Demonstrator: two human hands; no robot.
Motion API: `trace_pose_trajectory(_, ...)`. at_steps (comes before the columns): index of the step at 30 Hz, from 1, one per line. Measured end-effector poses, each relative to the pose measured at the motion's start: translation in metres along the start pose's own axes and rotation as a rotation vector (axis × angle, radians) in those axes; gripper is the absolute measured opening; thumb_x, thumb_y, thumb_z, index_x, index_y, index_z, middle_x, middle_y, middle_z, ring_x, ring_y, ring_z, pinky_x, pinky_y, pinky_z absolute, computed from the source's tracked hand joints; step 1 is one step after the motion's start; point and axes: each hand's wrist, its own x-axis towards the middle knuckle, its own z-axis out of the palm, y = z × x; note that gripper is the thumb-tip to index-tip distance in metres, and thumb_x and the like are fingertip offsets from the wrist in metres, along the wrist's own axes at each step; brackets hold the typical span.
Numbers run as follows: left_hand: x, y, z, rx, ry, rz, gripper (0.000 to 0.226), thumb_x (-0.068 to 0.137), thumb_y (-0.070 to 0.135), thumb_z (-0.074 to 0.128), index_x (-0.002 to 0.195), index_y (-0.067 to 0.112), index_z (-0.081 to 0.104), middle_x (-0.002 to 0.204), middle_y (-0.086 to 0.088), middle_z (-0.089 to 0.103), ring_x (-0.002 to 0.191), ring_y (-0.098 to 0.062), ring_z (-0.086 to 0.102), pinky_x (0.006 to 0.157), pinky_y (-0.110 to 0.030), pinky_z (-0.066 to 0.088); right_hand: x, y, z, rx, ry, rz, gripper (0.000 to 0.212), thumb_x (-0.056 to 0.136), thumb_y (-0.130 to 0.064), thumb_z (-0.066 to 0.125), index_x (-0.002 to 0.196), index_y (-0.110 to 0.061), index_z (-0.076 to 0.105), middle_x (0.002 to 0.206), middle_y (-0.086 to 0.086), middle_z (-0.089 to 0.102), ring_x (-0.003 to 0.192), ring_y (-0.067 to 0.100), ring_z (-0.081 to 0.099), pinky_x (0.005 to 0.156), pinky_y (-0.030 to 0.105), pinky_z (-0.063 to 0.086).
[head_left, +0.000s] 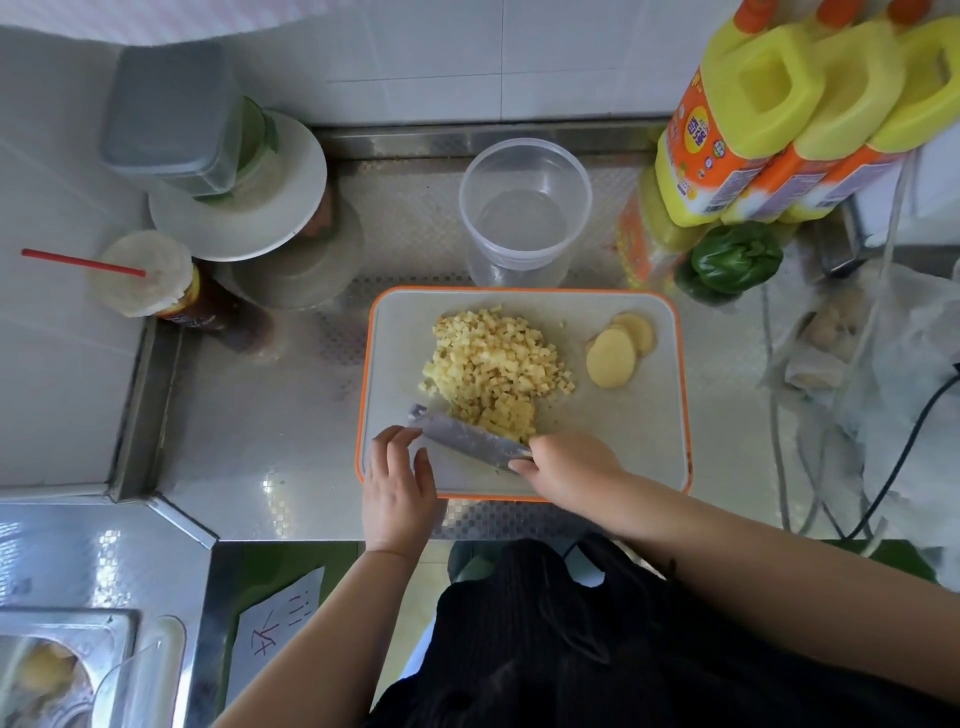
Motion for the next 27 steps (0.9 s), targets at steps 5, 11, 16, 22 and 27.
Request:
trace_pose_trajectory(5, 0.007, 0.01, 0.002, 0.079, -0.122, -0.033, 0.04, 0.097, 0.026, 0.036, 0.128, 0.008, 0.056, 0.13, -0.007, 0.055, 0.116, -0.028, 0.054, 0.099, -0.039, 0.043, 0.017, 0.011, -0.017, -0.071, 0.063, -0.006, 0.041, 0.098, -0.05, 0.039, 0.079, -0.016, 0.048, 0.069, 0.0, 0.052, 0.064, 0.019, 0.054, 0.054, 0.029, 0.04)
trace_pose_trajectory(11, 0.017, 0.017, 0.007, 0.162, -0.192, 0.002, 0.044, 0.095, 0.029, 0.036, 0.131, 0.012, 0.056, 0.131, -0.005, 0.057, 0.117, -0.027, 0.055, 0.09, -0.049, 0.052, 0.026, 0.016, -0.035, -0.046, 0.102, 0.044, 0.039, 0.098, -0.05, 0.04, 0.081, -0.015, 0.049, 0.073, 0.0, 0.051, 0.071, 0.023, 0.055, 0.055, 0.029, 0.037)
trace_pose_trajectory(16, 0.024, 0.026, 0.004, 0.294, -0.183, 0.343, 0.049, 0.099, 0.025, 0.04, 0.146, 0.011, 0.041, 0.147, -0.008, 0.048, 0.136, -0.027, 0.043, 0.11, -0.046, 0.038, 0.023, 0.018, -0.046, 0.287, 0.034, 0.126, 0.045, 0.095, -0.048, 0.047, 0.065, -0.014, 0.039, 0.056, 0.002, 0.042, 0.049, 0.019, 0.04, 0.05, 0.028, 0.029)
trace_pose_trajectory(22, 0.035, 0.048, 0.019, 0.478, -0.352, 0.48, 0.09, 0.086, 0.013, 0.062, 0.159, 0.015, 0.008, 0.166, -0.001, 0.01, 0.152, -0.025, 0.012, 0.119, -0.048, 0.015, 0.012, 0.021, -0.062, 0.831, -0.031, 0.235, 0.037, 0.095, -0.045, 0.048, 0.08, -0.011, 0.046, 0.051, 0.001, 0.04, 0.039, 0.016, 0.036, 0.043, 0.023, 0.032)
trace_pose_trajectory(27, 0.032, 0.033, 0.021, 0.6, -0.376, 0.413, 0.077, 0.097, 0.024, 0.049, 0.157, 0.012, 0.003, 0.166, -0.001, 0.003, 0.152, -0.027, 0.001, 0.119, -0.048, 0.009, 0.006, 0.034, -0.071, 1.034, -0.043, 0.323, 0.036, 0.094, -0.048, 0.05, 0.086, -0.015, 0.036, 0.056, -0.002, 0.027, 0.043, 0.012, 0.024, 0.046, 0.022, 0.022)
